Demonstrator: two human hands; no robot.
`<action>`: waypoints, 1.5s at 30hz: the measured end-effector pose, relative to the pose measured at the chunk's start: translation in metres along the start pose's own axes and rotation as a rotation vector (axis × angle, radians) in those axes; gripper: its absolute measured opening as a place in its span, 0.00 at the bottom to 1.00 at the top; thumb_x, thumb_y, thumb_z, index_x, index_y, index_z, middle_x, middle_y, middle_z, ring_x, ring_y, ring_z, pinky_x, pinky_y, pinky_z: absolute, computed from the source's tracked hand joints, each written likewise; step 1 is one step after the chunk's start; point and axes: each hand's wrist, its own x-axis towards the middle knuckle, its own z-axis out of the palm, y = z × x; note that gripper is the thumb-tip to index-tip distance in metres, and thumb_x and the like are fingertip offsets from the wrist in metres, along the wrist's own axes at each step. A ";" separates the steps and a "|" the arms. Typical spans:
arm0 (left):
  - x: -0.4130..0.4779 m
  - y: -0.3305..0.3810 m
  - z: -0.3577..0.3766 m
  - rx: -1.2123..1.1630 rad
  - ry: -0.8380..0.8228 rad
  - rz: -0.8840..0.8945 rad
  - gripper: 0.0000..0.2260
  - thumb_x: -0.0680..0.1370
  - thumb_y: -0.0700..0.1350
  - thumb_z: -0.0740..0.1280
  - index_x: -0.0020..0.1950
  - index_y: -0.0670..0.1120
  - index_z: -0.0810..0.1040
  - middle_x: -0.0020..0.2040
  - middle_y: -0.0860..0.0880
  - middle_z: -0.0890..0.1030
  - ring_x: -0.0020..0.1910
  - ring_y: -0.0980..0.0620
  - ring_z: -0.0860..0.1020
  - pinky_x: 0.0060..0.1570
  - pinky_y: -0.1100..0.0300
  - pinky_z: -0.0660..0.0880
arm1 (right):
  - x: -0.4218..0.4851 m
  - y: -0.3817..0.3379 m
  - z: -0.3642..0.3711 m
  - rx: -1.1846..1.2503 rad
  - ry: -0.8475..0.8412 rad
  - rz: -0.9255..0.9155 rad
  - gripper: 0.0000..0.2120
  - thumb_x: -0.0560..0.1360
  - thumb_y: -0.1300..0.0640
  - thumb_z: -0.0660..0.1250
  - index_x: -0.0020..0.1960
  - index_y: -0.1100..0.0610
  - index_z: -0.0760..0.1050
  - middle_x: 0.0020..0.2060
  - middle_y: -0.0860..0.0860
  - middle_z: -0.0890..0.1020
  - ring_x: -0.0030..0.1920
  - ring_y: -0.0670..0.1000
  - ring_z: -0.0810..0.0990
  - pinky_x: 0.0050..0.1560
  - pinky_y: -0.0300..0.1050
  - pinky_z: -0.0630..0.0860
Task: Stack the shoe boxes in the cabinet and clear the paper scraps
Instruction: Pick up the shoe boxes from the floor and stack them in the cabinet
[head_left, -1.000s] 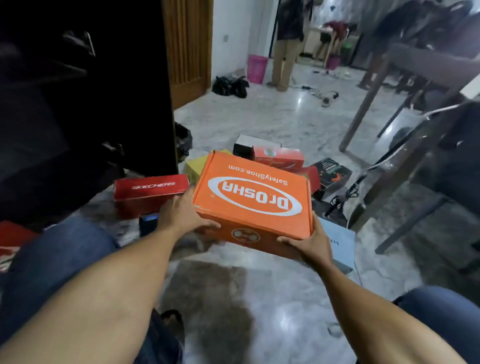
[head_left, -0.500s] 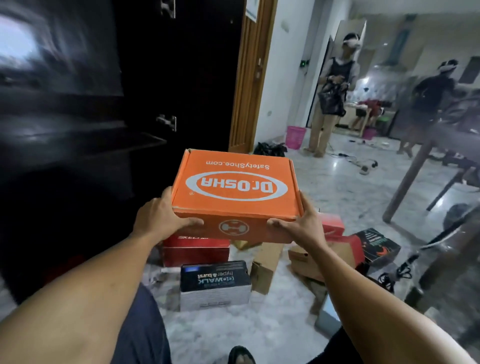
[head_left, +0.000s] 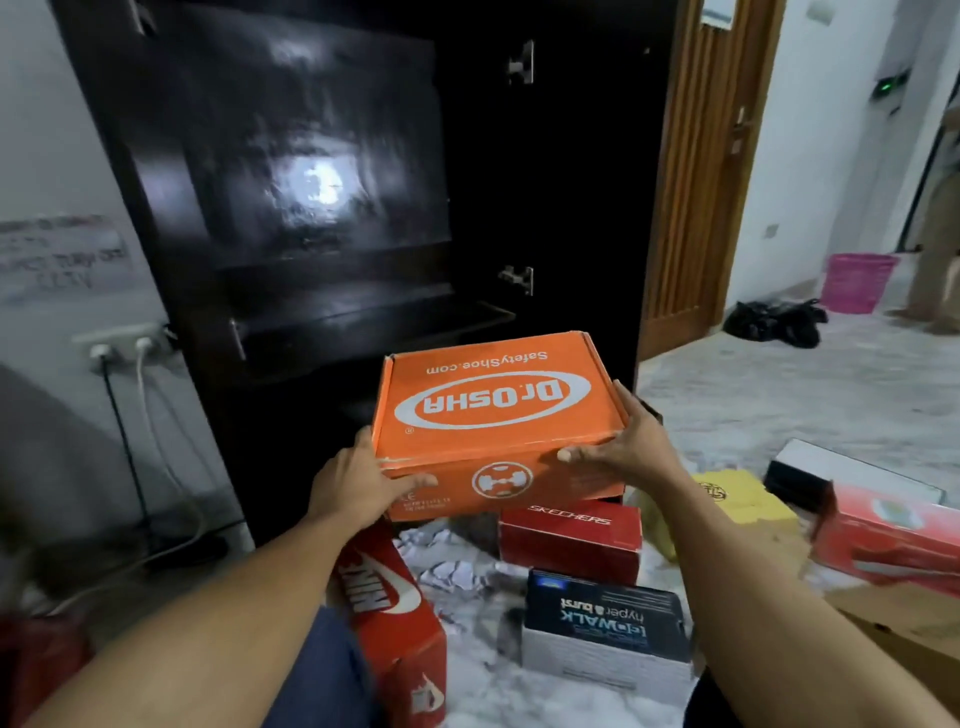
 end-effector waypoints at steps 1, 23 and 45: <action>0.000 -0.003 -0.005 0.039 0.021 -0.009 0.47 0.56 0.78 0.70 0.67 0.52 0.68 0.55 0.51 0.83 0.52 0.48 0.82 0.44 0.56 0.76 | 0.006 -0.001 0.004 0.012 -0.024 -0.012 0.68 0.47 0.37 0.83 0.80 0.49 0.53 0.66 0.50 0.75 0.66 0.53 0.75 0.67 0.56 0.73; 0.057 -0.074 0.039 -0.321 0.044 -0.296 0.41 0.66 0.57 0.80 0.72 0.47 0.65 0.62 0.47 0.79 0.61 0.44 0.79 0.56 0.52 0.75 | 0.113 -0.012 0.116 -0.120 -0.104 -0.036 0.51 0.55 0.41 0.84 0.72 0.52 0.66 0.61 0.51 0.77 0.61 0.55 0.78 0.57 0.52 0.77; 0.226 -0.215 0.188 0.104 0.140 -0.553 0.45 0.69 0.64 0.74 0.75 0.43 0.57 0.62 0.38 0.79 0.60 0.36 0.79 0.56 0.48 0.74 | 0.298 0.114 0.374 -0.052 -0.150 0.016 0.36 0.62 0.44 0.82 0.63 0.54 0.70 0.61 0.55 0.76 0.62 0.62 0.74 0.63 0.56 0.73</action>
